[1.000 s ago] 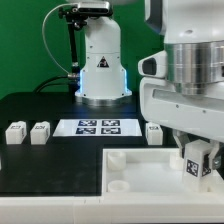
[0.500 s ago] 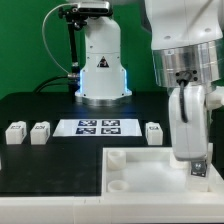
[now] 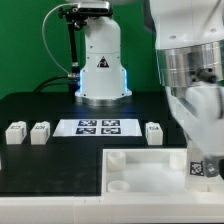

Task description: Assemble one leg

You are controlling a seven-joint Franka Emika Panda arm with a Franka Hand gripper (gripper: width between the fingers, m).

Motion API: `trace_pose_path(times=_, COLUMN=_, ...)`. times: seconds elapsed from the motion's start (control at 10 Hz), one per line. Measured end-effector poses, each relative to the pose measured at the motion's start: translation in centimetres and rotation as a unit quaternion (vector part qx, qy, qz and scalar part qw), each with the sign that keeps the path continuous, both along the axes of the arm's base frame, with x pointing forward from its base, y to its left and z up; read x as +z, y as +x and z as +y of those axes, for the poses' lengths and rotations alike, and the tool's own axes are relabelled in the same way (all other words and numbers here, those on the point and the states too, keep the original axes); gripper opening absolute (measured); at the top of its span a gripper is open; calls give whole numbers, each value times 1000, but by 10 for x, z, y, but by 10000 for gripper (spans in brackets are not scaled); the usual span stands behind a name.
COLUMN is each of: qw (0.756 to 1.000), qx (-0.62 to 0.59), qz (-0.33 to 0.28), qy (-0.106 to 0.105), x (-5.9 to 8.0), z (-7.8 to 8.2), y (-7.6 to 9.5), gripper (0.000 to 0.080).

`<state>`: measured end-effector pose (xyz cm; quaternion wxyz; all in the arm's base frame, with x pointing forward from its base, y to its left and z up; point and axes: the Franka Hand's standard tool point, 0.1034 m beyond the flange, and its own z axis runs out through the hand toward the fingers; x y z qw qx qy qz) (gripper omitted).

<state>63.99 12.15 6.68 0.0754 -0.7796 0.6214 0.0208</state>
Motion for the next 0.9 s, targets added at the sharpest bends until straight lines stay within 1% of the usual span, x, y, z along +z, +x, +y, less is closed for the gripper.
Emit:
trace_pose_path(times=0.1, qw=1000, qx=23, qz=-4, qy=-2, x=0, z=-1, y=0, gripper=637)
trace_pose_path(times=0.3, qw=990, qx=139, qz=-21, qy=-11, x=0, z=-2, y=0, gripper=646)
trace_pose_path(times=0.4, qw=979, qx=199, qz=-28, qy=-18, x=0, z=-2, y=0, gripper=646)
trace_pose_path(times=0.5, qw=960, qx=276, qz=-32, qy=-39, x=-1, z=-1, y=0, gripper=649)
trace_pose_path(times=0.6, qw=930, qx=361, qz=-39, qy=-56, x=-1, z=-1, y=0, gripper=649)
trace_pose_path(times=0.7, qw=898, qx=432, qz=-46, qy=-69, x=0, z=-1, y=1, gripper=649)
trace_pose_path(times=0.8, qw=882, qx=461, qz=-60, qy=-78, x=2, z=0, y=5, gripper=649)
trace_pose_path(times=0.9, qw=903, qx=420, qz=-56, qy=-73, x=1, z=1, y=5, gripper=518)
